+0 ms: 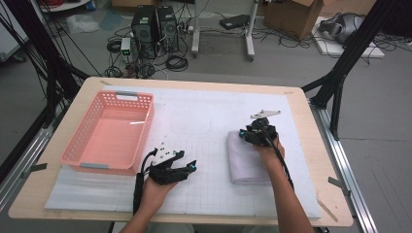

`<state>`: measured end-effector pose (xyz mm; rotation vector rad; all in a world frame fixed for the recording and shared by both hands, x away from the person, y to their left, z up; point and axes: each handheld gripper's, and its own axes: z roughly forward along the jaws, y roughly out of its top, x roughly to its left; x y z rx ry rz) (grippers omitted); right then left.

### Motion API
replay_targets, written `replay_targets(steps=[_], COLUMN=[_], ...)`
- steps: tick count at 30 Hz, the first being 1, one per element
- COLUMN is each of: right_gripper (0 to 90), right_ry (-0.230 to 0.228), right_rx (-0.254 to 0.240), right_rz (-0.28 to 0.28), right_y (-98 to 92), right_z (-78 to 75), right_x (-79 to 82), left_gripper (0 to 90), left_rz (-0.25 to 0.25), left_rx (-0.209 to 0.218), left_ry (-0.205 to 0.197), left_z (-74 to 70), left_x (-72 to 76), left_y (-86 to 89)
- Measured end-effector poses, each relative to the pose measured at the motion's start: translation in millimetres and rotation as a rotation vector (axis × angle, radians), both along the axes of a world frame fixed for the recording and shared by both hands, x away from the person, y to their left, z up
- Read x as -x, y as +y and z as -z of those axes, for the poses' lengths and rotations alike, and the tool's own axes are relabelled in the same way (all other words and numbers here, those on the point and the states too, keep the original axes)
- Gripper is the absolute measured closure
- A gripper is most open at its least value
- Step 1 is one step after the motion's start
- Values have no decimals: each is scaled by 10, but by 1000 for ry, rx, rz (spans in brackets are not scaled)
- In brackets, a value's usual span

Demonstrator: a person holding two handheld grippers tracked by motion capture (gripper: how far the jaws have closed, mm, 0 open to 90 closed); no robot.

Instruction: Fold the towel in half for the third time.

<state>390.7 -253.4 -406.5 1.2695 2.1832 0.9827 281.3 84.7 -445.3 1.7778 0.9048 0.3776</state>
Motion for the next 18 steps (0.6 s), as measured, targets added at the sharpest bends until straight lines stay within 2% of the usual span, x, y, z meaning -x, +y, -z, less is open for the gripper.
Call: replay_targets(steps=[1,3,4,6,8,9,10,12,14,15,18], right_gripper=[642,688,719,759,762,751,751,732,710,710,678], right_ry=[-19,-90,-102,-71,-22,6,24,34,10,2,-40], right_rx=[11,29,30,47,75,66,63,89,37,39,-43], right_rz=[25,77,100,120,119,128,150,208,279,296,285], right_y=[-57,-228,-319,-453,-537,-571,-619,-704,-813,-836,-903], right_z=[-36,-133,-167,-165,-68,-1,88,199,222,201,74], right_x=[21,102,125,139,128,126,129,147,195,220,343], left_gripper=[400,400,400,399,398,398,398,397,397,397,396], left_rz=[1,3,2,0,2,4,4,6,9,11,6], left_rx=[0,-2,1,1,1,-1,0,1,-1,-5,-2], left_ry=[2,4,4,2,0,0,-1,-1,0,-1,-3], left_z=[3,6,6,5,1,-1,-1,1,5,5,3], left_x=[-1,-4,-4,-3,-1,1,1,4,8,9,13], left_y=[1,3,-1,-6,-11,-13,-16,-26,-33,-32,-26])
